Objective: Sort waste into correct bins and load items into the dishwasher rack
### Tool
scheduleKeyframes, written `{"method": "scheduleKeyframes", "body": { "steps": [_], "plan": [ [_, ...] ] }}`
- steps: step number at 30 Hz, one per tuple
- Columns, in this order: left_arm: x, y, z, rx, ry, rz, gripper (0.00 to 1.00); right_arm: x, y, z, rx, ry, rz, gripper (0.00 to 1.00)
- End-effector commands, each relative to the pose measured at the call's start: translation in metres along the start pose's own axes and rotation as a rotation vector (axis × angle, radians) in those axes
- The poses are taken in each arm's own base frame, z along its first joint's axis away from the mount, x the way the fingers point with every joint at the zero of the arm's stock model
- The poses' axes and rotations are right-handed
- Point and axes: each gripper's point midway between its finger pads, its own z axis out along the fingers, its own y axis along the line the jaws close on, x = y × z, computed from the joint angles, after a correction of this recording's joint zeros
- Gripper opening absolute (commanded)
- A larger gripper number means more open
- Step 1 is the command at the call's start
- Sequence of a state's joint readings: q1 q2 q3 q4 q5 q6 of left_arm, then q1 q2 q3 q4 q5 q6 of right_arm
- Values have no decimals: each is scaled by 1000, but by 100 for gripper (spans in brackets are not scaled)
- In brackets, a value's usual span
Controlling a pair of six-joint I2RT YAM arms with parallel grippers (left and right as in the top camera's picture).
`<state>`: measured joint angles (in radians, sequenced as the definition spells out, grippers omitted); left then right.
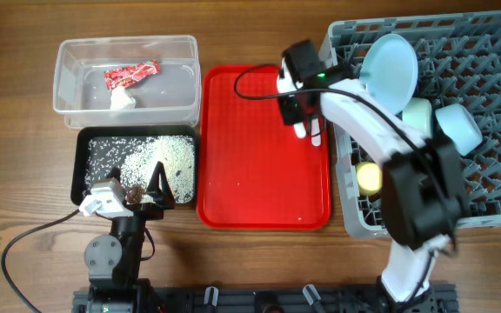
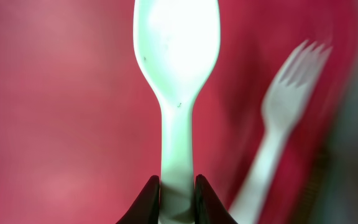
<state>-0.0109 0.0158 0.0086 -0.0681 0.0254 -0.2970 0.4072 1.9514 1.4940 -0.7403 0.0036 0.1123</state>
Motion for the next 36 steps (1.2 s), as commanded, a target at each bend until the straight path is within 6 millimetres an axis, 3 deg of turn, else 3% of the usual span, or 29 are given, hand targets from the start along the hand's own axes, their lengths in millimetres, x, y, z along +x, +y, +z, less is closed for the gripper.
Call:
{"method": "scheduleKeyframes", "body": {
  "steps": [1,5,8,14,18,21,22,23,24,26,29,31,36],
  "plan": [
    [2,1,0,-2,8,1,100,-30,2,-79,-9,-188,21,4],
    [2,1,0,-2,8,1,100,-32,-28,-112,122,-251,79,4],
    [2,1,0,-2,8,1,100,-25,-56,-114,196,-226,120,4],
    [2,1,0,-2,8,1,100,-3,-104,-85,235,-117,201,4],
    [2,1,0,-2,8,1,100,12,-108,-60,211,-20,158,4],
    [2,1,0,-2,8,1,100,21,-119,-54,273,21,158,4],
    [2,1,0,-2,8,1,100,21,-120,-53,282,24,156,8],
    [2,1,0,-3,8,1,100,21,-120,-53,282,25,148,17],
    [2,1,0,-2,8,1,100,21,-120,-53,282,23,146,33],
    [2,1,0,-2,8,1,100,18,-118,-57,284,12,123,43],
    [2,1,0,-3,8,1,100,12,-107,-67,263,-19,99,44],
    [2,1,0,-2,8,1,100,5,-88,-75,213,-58,73,44],
    [2,1,0,-2,8,1,100,-11,-13,-84,47,-141,-46,45]
  ]
}}
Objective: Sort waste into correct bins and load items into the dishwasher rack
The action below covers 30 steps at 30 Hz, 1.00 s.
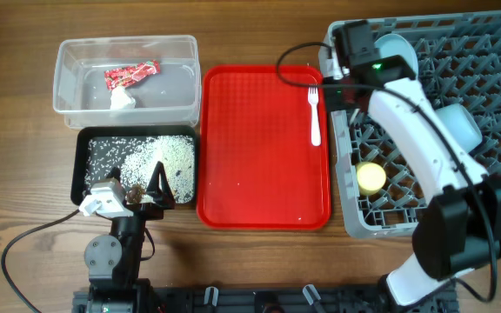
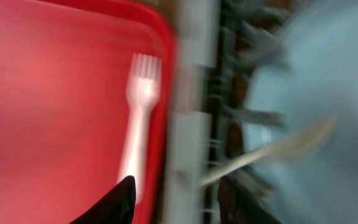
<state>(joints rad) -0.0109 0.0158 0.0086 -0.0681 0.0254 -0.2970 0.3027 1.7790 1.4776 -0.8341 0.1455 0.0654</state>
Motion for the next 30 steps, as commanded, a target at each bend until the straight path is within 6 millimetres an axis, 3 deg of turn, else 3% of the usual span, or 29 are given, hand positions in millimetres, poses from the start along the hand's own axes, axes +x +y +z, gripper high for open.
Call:
{"method": "scheduleKeyframes", "body": {
  "steps": [1,2,5,10,14,16,20,23,30],
  "plan": [
    [2,1,0,-2,8,1,100,-8,67,-29,-151,-84,-114,45],
    [2,1,0,-3,8,1,100,-7,84,-30,-162,-91,-136,47],
    [2,1,0,-2,8,1,100,-4,92,-21,-37,-99,-94,53],
    [2,1,0,-2,8,1,100,-5,79,21,129,-89,-10,55],
    [2,1,0,-2,8,1,100,4,52,64,190,-27,110,55],
    [2,1,0,-3,8,1,100,10,39,81,189,12,148,55],
    [2,1,0,-3,8,1,100,21,34,103,122,83,143,52],
    [2,1,0,-2,8,1,100,27,35,111,105,112,112,45],
    [2,1,0,-2,8,1,100,55,54,133,17,224,117,41]
  ]
}}
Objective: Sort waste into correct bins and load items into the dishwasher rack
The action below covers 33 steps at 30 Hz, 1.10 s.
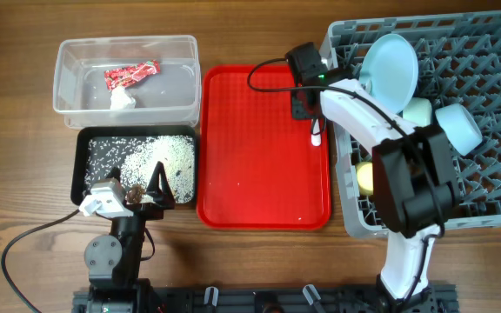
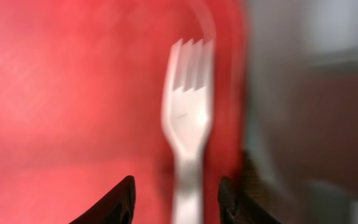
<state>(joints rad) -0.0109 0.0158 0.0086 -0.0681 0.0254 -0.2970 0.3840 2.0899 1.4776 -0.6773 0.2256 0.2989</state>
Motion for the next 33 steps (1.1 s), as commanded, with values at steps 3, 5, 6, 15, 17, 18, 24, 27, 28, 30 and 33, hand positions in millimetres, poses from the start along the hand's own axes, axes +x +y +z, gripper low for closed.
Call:
{"method": "scheduleKeyframes", "body": {
  "steps": [3,5,6,15,17,18,24,27,28,30,33],
  "plan": [
    [2,1,0,-2,8,1,100,36,8,38,0,135,-12,41],
    [2,1,0,-2,8,1,100,40,8,41,4,149,-18,39],
    [2,1,0,-2,8,1,100,41,9,41,2,152,-26,38],
    [2,1,0,-2,8,1,100,38,36,15,-42,108,-178,12],
    [2,1,0,-2,8,1,100,32,41,3,-54,78,-184,12],
    [2,1,0,-2,8,1,100,28,43,-5,-62,58,-183,12],
    [2,1,0,-2,8,1,100,-2,35,-72,-104,-85,-151,11],
    [2,1,0,-2,8,1,100,-17,20,-110,-115,-166,-116,11],
    [2,1,0,-2,8,1,100,-21,13,-120,-117,-190,-105,11],
    [2,1,0,-3,8,1,100,-31,-7,-139,-111,-237,-86,11],
    [2,1,0,-2,8,1,100,-39,-38,-148,-82,-264,-55,11]
  ]
}}
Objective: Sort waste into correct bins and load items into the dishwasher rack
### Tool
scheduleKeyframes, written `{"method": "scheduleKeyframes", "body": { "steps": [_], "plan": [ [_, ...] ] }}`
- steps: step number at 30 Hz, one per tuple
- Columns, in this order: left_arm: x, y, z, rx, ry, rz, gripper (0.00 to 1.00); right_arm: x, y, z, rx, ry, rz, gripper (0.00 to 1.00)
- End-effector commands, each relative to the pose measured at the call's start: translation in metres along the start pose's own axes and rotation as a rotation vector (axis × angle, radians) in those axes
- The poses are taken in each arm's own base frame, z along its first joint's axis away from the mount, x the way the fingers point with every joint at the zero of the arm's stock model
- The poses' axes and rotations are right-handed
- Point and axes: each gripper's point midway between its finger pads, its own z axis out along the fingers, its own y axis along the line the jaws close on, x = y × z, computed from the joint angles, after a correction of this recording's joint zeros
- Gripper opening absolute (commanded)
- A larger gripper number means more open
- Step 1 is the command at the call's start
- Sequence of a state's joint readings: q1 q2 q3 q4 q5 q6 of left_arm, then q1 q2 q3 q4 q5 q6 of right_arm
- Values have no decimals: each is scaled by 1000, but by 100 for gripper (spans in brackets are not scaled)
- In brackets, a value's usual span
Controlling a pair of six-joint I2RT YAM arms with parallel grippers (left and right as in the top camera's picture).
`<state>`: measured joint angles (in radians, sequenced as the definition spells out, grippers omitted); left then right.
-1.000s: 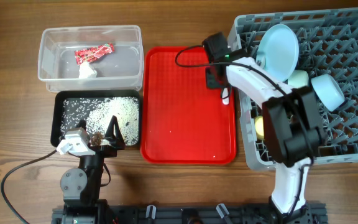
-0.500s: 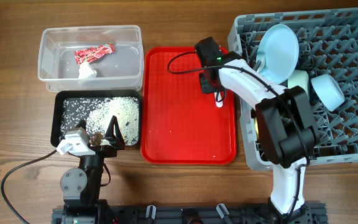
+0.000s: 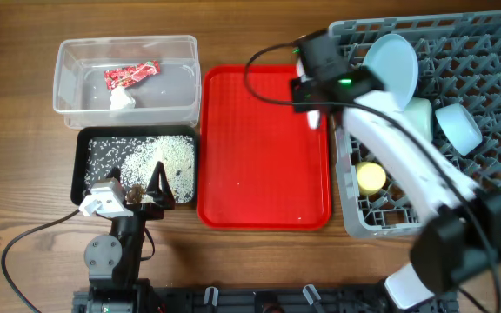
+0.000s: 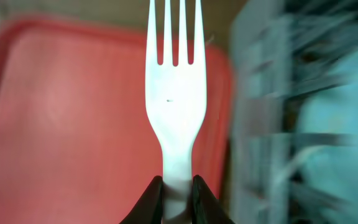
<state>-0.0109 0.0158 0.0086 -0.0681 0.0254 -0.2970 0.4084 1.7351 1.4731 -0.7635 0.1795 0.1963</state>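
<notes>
In the right wrist view my right gripper (image 4: 178, 184) is shut on the handle of a white plastic fork (image 4: 174, 93), tines pointing away, held above the red tray (image 4: 73, 124). Overhead, the right gripper (image 3: 312, 106) hangs over the tray's far right corner beside the grey dishwasher rack (image 3: 344, 204), with a bit of the fork (image 3: 313, 120) showing under it. My left gripper (image 3: 146, 193) rests at the near edge of the black tray (image 3: 81, 165), its fingers apart and holding nothing.
The rack holds a pale blue plate (image 3: 391, 59), a pale green cup (image 3: 417, 113), a light blue bowl (image 3: 457, 126) and a yellow round thing (image 3: 370, 176). A clear bin (image 3: 68, 96) contains a red wrapper (image 3: 131, 75) and a white wad. White grains fill the black tray.
My right gripper was open over the fork lying on the red tray. Now it is shut on the fork's handle and holds it off the tray. The left arm is unchanged.
First my right gripper held a white spoon over the red tray, with the fork lying beside it. Then it stood open at the rack with the spoon lying by the blue plate. It was then open over the fork, and now grips it.
</notes>
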Motion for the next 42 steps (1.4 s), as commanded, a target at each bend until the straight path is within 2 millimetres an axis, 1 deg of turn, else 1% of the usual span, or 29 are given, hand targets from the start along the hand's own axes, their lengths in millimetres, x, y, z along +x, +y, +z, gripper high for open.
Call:
{"method": "scheduleKeyframes", "body": {
  "steps": [1,3,5,9,10,11,12,14,15,17,19,21,24,26,28,29,30,32,33,36,37,39,42],
  "plan": [
    [2,1,0,-2,8,1,100,-8,-43,-9,50,-18,10,11],
    [2,1,0,-3,8,1,100,-5,-58,-3,67,4,-5,11],
    [2,1,0,-2,8,1,100,1,-66,5,77,34,-21,11],
    [2,1,0,-2,8,1,100,21,-76,31,101,130,-21,12],
    [2,1,0,-2,8,1,100,25,-79,36,113,152,-22,14],
    [2,1,0,-2,8,1,100,30,-80,41,117,171,-23,20],
    [2,1,0,-2,8,1,100,33,-80,44,116,184,-20,35],
    [2,1,0,-2,8,1,100,34,-78,44,106,190,-14,46],
    [2,1,0,-2,8,1,100,32,-76,40,101,179,-13,50],
    [2,1,0,-2,8,1,100,24,-74,28,96,145,-14,51],
    [2,1,0,-2,8,1,100,16,-71,10,87,100,-17,51],
    [2,1,0,-2,8,1,100,5,-63,-17,60,33,-25,52],
    [2,1,0,-2,8,1,100,-10,-42,-69,-28,-86,-43,52],
    [2,1,0,-2,8,1,100,-16,-23,-113,-111,-183,-65,53],
    [2,1,0,-2,8,1,100,-15,-3,-153,-208,-260,-93,60],
    [2,1,0,-2,8,1,100,-12,10,-180,-283,-308,-115,77],
    [2,1,0,-2,8,1,100,-10,21,-201,-353,-347,-132,100],
    [2,1,0,-2,8,1,100,-3,36,-239,-468,-420,-165,100],
    [2,1,0,-2,8,1,100,1,39,-257,-505,-457,-176,100],
    [2,1,0,-3,8,1,100,8,33,-287,-525,-525,-181,100],
    [2,1,0,-2,8,1,100,10,32,-293,-526,-538,-181,100],
    [2,1,0,-2,8,1,100,23,26,-302,-518,-539,-186,99],
    [2,1,0,-2,8,1,100,27,17,-312,-472,-584,-227,100]
  ]
}}
